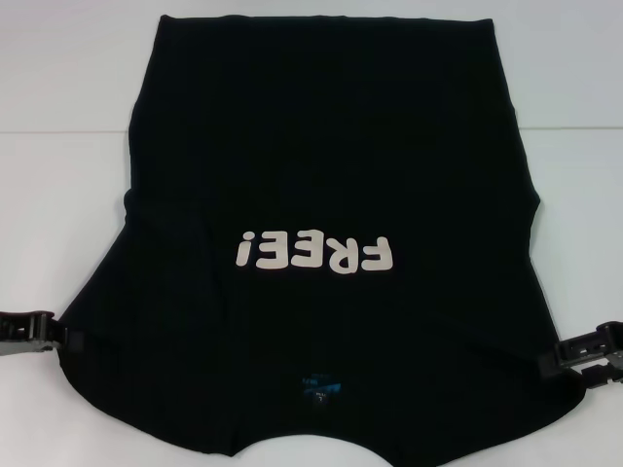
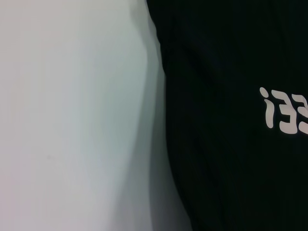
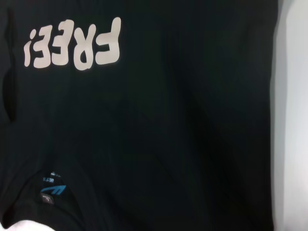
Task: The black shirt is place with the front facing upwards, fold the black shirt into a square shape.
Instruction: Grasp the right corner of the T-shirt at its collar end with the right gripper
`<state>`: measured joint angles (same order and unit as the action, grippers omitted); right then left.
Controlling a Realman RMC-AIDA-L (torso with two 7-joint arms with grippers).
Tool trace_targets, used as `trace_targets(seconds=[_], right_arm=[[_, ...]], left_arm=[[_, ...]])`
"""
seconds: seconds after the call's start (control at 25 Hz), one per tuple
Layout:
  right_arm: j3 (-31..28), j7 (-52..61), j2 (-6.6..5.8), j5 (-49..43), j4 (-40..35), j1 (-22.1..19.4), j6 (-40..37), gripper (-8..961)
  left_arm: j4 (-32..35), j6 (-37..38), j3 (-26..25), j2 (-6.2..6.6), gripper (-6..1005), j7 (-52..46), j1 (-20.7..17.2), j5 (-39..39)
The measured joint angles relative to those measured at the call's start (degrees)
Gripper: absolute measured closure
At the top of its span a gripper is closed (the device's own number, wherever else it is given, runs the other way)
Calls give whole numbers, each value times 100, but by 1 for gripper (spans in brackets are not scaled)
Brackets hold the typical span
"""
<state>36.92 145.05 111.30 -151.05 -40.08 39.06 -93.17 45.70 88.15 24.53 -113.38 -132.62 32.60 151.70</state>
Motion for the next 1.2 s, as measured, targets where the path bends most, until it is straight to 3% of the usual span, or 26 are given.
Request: trace_targets(seconds=[0.52, 1.2], right_arm=[[111, -7, 11, -4, 10, 4, 148, 28], [309, -33, 126, 23, 71, 53, 309, 28]], left_arm=[[-23, -9, -19, -7, 952, 48, -22, 0], [-22, -17, -18, -9, 941, 62, -26, -7]])
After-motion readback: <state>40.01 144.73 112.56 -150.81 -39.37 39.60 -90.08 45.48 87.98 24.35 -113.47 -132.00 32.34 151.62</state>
